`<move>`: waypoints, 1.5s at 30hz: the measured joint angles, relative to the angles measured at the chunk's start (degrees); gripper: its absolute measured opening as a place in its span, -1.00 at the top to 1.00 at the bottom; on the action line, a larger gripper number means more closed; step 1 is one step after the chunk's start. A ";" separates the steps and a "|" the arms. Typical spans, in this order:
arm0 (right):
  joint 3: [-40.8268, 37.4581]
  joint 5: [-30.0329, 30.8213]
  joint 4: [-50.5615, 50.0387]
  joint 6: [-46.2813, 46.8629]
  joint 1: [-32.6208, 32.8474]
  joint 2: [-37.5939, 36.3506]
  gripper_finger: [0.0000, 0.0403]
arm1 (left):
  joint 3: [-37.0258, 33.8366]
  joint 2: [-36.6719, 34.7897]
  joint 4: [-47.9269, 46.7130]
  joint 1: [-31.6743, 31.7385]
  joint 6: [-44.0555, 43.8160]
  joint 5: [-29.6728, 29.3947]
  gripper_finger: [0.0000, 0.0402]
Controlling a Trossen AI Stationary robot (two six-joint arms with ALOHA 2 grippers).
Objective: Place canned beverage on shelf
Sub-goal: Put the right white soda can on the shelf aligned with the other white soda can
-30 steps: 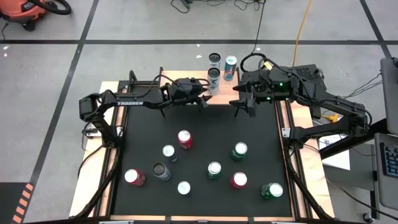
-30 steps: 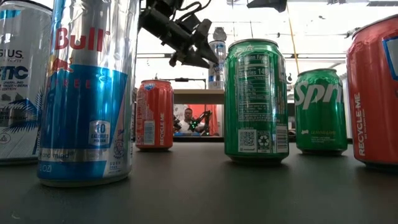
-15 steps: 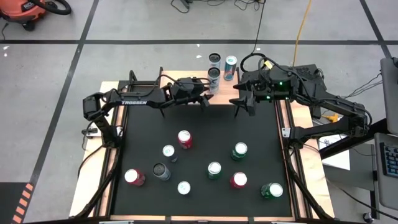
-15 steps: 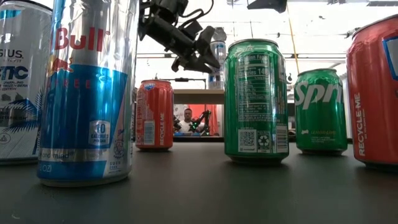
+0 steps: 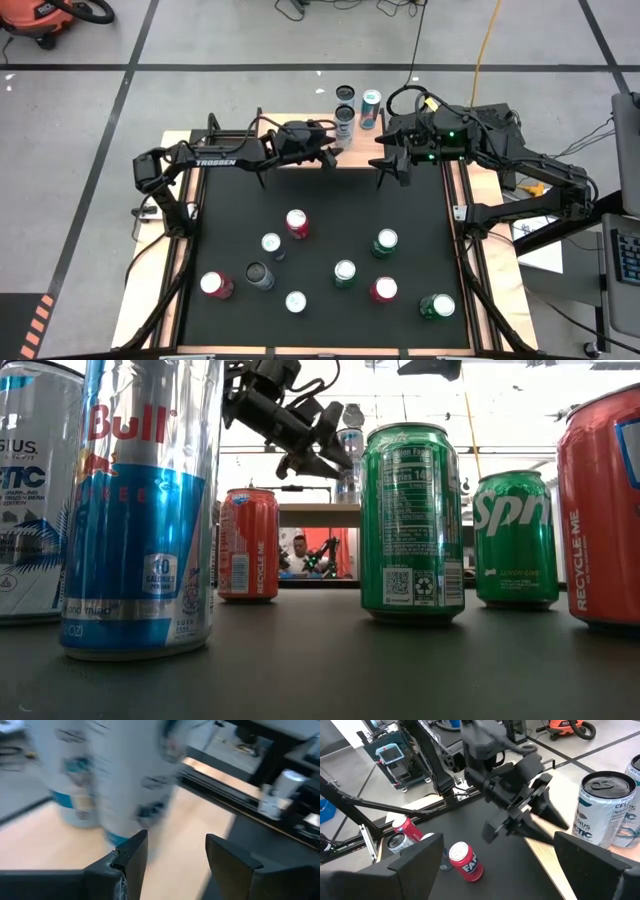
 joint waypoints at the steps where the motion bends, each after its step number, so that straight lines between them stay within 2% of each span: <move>1: 0.00 0.00 0.00 0.04 -0.01 0.00 -0.77 | 0.00 0.00 -0.29 -0.55 -1.14 0.53 0.00; 5: 0.00 0.00 0.00 0.13 -0.01 0.00 -0.77 | 0.00 0.00 -1.48 -3.38 -4.59 -2.21 0.00; 12: 0.00 0.00 0.00 -0.63 0.00 0.00 -0.77 | 0.09 0.85 -0.66 -5.39 -0.68 -10.40 0.00; 16: 0.00 -0.02 0.00 -0.92 0.00 0.00 -0.77 | 0.11 2.23 2.27 -5.39 -0.64 -10.71 0.06; 28: 0.00 -0.02 -0.02 -0.77 0.00 0.02 -0.77 | 0.07 3.58 6.02 -4.93 -0.57 -10.68 0.45; 45: 0.00 0.00 -0.04 -0.97 -0.02 0.02 -0.77 | 0.07 5.67 11.88 -2.35 -0.26 -9.51 0.49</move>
